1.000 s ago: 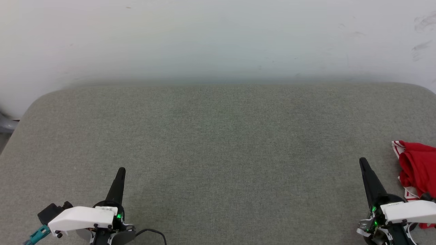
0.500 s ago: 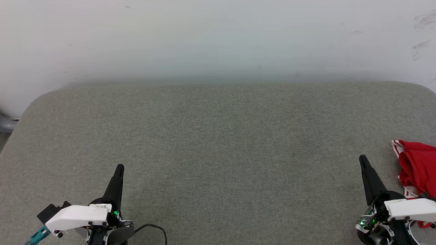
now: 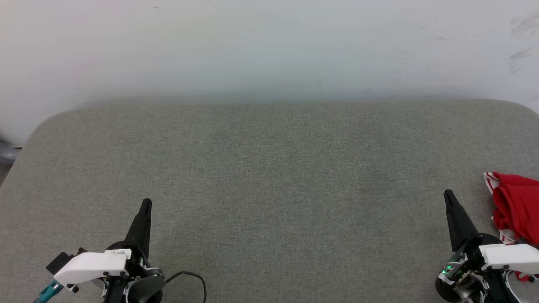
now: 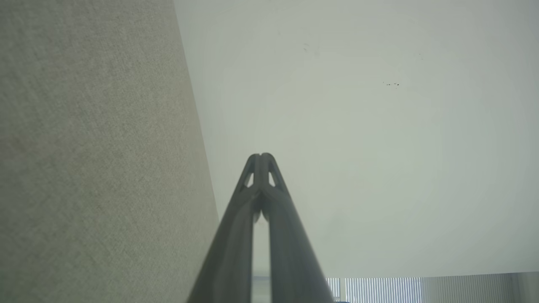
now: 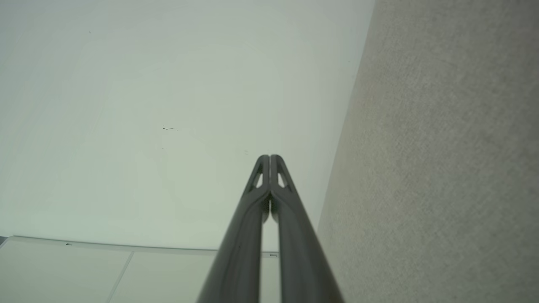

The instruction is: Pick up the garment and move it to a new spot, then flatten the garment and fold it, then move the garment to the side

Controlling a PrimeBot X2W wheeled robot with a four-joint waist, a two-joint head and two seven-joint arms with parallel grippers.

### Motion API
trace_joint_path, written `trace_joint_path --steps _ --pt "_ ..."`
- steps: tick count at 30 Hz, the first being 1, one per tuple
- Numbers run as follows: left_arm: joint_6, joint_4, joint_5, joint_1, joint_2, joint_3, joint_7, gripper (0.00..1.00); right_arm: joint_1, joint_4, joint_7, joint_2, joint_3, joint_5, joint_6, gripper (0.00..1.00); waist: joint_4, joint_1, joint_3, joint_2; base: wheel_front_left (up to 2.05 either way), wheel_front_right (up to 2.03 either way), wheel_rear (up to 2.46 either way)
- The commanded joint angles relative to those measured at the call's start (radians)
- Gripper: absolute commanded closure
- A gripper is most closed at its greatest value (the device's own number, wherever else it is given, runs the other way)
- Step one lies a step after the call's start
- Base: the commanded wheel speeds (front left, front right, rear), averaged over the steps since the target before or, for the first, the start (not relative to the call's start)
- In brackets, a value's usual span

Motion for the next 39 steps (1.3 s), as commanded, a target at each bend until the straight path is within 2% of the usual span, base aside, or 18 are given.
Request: trace_joint_path --steps 1,39 --pt "-0.004 0.001 -0.012 -0.011 -0.002 0.004 0.006 1.00 -0.017 0.004 0.003 0.000 0.001 0.012 0.000 1.00 0.000 0.0000 0.000 0.0000 0.00 0.00 0.00" --pt "-0.004 0.000 -0.010 -0.010 -0.002 0.004 0.005 1.00 -0.016 0.003 0.002 0.000 0.001 0.011 0.000 1.00 0.000 0.0000 0.000 0.0000 0.00 0.00 0.00"
